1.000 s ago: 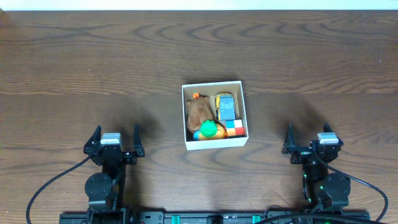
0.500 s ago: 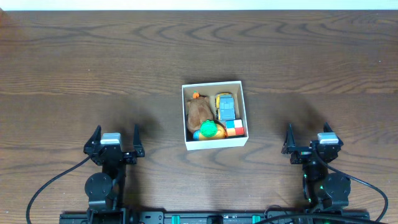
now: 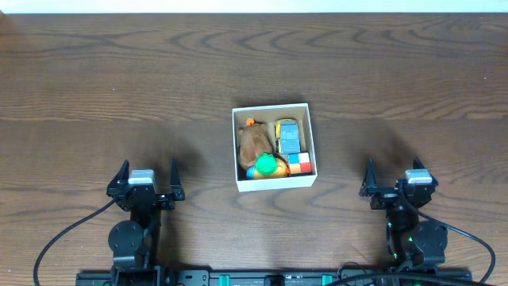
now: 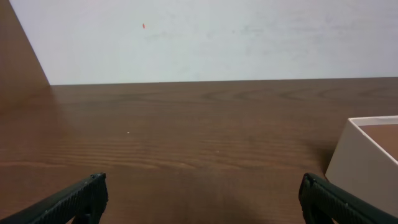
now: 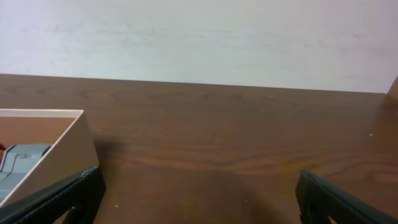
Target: Pack container
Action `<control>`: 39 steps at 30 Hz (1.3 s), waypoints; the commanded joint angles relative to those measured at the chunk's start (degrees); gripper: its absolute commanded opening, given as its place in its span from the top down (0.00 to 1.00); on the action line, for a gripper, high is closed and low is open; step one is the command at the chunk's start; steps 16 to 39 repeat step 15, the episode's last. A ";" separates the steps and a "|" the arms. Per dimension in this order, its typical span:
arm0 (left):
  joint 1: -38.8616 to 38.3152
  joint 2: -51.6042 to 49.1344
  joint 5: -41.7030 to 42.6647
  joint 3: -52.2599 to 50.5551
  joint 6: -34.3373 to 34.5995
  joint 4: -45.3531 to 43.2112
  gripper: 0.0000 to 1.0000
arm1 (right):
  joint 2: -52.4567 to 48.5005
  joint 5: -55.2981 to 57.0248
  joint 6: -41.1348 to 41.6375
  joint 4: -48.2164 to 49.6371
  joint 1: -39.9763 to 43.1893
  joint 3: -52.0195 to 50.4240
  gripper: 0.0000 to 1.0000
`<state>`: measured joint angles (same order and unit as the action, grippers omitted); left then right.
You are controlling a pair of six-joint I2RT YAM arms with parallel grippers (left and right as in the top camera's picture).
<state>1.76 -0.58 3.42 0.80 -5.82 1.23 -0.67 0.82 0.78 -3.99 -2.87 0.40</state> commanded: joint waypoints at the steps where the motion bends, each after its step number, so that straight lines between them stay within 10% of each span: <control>1: -0.17 0.35 -0.44 -0.57 0.52 2.58 0.02 | 0.35 -0.42 -0.63 -0.26 -0.52 -0.09 0.01; 39: -0.17 0.35 -0.44 -0.57 0.52 2.58 0.02 | 0.35 -0.42 -0.63 -0.26 -0.52 -0.09 0.01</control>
